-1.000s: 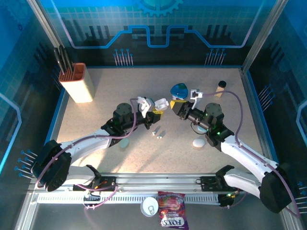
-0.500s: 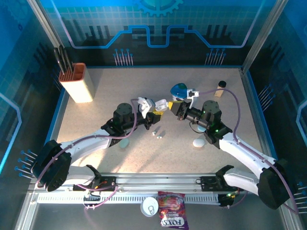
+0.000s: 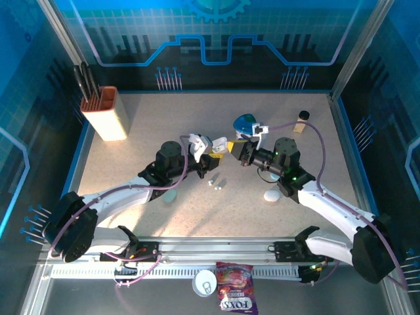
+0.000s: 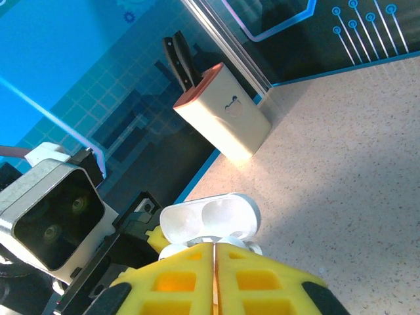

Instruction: Insert wireless bluetooth earbuds into charging case

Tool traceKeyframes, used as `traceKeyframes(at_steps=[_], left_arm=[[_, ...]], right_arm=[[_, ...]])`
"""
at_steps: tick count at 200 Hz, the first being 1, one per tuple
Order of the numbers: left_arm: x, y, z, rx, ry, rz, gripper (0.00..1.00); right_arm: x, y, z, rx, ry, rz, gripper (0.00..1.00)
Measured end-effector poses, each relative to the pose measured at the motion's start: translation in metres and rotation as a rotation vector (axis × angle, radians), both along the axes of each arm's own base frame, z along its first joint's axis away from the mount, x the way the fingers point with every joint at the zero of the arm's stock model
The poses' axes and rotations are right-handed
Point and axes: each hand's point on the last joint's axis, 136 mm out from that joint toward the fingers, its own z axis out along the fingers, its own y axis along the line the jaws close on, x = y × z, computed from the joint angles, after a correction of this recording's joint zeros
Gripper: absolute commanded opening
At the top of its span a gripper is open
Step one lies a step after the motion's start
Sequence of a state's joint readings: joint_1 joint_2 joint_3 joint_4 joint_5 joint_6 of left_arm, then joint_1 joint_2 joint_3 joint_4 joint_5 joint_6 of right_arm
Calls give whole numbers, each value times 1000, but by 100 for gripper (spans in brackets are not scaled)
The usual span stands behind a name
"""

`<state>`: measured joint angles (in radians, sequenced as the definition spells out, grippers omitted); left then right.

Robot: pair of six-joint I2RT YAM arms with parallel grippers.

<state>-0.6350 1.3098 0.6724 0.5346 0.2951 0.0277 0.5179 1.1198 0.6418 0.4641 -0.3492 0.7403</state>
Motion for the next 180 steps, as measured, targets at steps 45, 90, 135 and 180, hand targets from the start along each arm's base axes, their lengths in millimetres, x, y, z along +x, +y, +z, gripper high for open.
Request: traceKeyframes(at_steps=[45, 90, 135, 180], left_arm=[[1, 2, -4, 11, 11, 12, 9], [2, 2, -5, 15, 15, 18, 9], [2, 2, -5, 15, 15, 18, 9], [3, 3, -6, 19, 17, 22, 9]], right_arm=[[0, 6, -3, -5, 8, 14, 18], [-1, 9, 0, -5, 0, 22, 25], [-3, 16, 1, -24, 7, 46, 28], [-5, 21, 1, -41, -5, 61, 31]])
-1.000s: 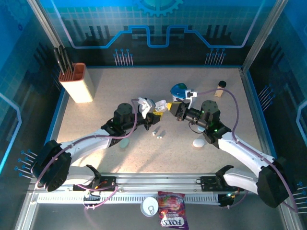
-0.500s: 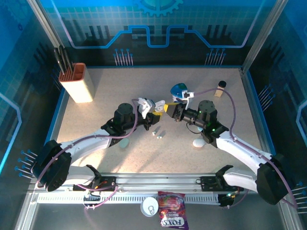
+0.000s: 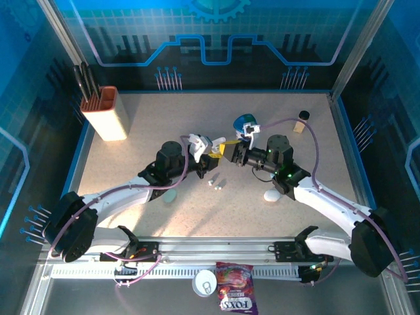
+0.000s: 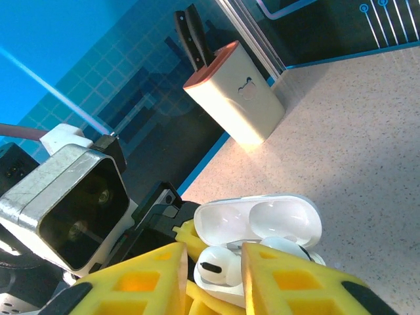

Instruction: Insert wireless bluetooth earbuds into charging case

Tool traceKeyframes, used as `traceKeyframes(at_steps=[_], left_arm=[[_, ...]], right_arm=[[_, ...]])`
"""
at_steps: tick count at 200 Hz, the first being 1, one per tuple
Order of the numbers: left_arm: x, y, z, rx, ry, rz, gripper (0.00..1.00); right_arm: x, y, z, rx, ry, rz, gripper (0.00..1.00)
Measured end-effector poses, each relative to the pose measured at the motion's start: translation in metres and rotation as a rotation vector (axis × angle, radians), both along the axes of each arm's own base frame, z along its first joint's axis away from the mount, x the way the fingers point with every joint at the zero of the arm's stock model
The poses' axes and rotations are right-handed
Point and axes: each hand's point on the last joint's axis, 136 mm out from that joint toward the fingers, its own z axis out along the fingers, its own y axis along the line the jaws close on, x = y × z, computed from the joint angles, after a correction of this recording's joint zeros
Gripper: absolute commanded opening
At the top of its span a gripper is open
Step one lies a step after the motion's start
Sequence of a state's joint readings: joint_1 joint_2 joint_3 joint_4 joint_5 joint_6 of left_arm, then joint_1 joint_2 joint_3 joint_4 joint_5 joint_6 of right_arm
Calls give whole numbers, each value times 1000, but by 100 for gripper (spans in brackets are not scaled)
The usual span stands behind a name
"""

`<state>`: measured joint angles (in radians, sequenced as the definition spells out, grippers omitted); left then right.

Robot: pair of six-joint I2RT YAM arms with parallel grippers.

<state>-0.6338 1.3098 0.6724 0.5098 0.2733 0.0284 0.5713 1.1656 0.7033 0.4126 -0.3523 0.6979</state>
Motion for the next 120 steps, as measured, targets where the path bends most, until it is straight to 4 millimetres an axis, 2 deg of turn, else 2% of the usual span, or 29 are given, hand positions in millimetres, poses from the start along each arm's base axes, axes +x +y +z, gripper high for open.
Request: traceKeyframes(at_steps=[22, 70, 101, 120], left_arm=[[0, 0, 2, 1, -10, -2, 9], [-1, 0, 9, -4, -46, -6, 10], [-2, 1, 6, 14, -77, -14, 11], [-6, 2, -2, 56, -115, -36, 11]], right_arm=[[-3, -3, 4, -9, -15, -3, 34], [-14, -12, 31, 21, -97, -8, 45], [-11, -14, 27, 2, -77, -32, 51], [-5, -19, 24, -43, -48, -71, 54]])
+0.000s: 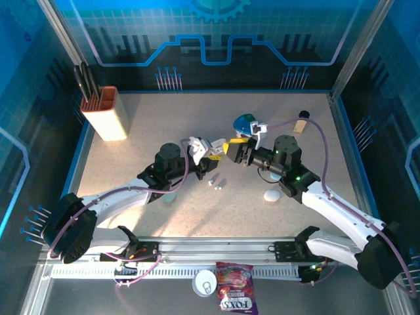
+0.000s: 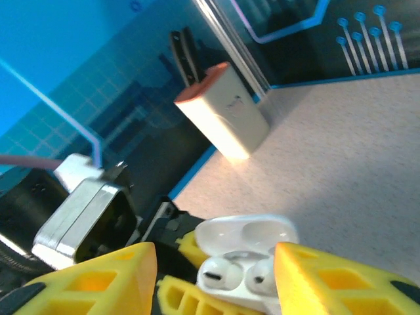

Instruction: Insert wireless bluetooth earbuds into charging case

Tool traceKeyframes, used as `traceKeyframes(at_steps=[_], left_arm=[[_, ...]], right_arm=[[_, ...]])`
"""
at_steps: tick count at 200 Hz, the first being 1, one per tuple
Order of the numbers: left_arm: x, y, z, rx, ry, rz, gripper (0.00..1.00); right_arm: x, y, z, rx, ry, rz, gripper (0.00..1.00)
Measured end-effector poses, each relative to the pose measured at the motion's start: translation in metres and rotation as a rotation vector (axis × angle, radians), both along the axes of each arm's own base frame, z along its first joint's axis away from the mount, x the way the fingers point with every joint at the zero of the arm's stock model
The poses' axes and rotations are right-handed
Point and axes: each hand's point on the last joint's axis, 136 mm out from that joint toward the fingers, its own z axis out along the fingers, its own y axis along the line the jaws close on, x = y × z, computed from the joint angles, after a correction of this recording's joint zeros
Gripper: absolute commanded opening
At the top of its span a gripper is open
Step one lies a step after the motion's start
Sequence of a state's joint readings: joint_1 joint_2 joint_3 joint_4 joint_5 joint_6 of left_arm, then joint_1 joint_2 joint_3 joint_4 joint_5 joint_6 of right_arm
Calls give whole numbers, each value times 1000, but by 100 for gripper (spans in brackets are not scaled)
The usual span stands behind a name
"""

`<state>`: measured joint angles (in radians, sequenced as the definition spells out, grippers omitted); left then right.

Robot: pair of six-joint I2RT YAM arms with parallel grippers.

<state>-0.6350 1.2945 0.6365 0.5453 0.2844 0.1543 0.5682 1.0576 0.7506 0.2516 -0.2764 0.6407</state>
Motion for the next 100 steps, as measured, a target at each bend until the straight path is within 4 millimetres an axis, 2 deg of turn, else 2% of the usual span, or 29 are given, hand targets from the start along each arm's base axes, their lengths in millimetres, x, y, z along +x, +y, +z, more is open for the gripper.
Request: traceKeyframes(at_steps=[21, 52, 100], left_arm=[[-4, 3, -9, 82, -51, -22, 11], [-13, 10, -7, 161, -130, -48, 11], [-24, 18, -13, 244, -146, -78, 12]], right_arm=[[9, -4, 8, -66, 6, -41, 56], [25, -7, 14, -193, 7, -99, 69], [34, 11, -17, -427, 85, -63, 82]])
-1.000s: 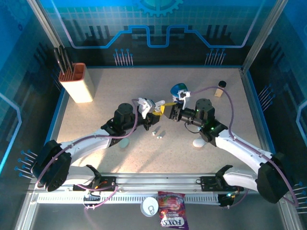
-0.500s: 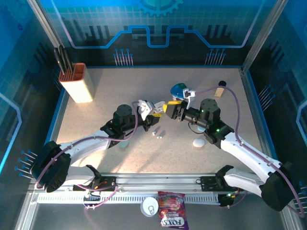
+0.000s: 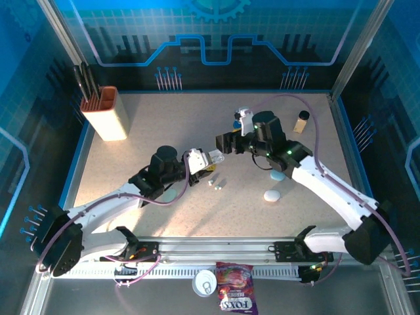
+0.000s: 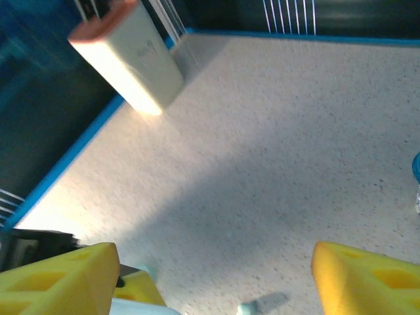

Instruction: Insert wireless bluetooth earbuds into charging case

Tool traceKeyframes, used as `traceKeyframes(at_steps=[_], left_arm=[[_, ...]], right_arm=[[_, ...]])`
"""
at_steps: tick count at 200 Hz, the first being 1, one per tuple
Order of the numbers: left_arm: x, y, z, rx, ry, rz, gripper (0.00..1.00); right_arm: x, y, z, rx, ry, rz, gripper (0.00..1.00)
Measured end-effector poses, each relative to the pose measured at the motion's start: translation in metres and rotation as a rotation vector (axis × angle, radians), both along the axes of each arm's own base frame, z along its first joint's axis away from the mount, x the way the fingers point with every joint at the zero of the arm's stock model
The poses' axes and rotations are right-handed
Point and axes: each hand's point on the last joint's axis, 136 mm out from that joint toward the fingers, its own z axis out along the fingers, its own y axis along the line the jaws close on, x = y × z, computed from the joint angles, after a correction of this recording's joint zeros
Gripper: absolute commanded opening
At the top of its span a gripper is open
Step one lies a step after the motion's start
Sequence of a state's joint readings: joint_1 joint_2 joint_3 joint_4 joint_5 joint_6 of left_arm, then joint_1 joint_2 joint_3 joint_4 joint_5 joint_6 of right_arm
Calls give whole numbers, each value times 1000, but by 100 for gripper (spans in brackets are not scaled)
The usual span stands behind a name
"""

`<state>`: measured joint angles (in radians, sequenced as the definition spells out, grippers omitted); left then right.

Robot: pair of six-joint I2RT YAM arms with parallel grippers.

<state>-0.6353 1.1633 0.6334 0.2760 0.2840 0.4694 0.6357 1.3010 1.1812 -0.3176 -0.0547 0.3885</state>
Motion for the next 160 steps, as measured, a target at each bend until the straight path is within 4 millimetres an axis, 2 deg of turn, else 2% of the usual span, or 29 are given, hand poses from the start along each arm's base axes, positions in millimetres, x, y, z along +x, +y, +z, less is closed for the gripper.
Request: traceKeyframes(at_steps=[24, 49, 110, 160], left_arm=[[-3, 3, -5, 22, 16, 1, 11], [-2, 4, -5, 25, 37, 17, 12], [-4, 6, -13, 37, 82, 30, 11], [-2, 9, -3, 19, 70, 54, 11]], right_arm=[[-6, 8, -17, -91, 48, 45, 84], [-14, 7, -33, -155, 88, 73, 84], [-24, 1, -37, -198, 101, 108, 85], [-53, -17, -35, -161, 87, 173, 83]])
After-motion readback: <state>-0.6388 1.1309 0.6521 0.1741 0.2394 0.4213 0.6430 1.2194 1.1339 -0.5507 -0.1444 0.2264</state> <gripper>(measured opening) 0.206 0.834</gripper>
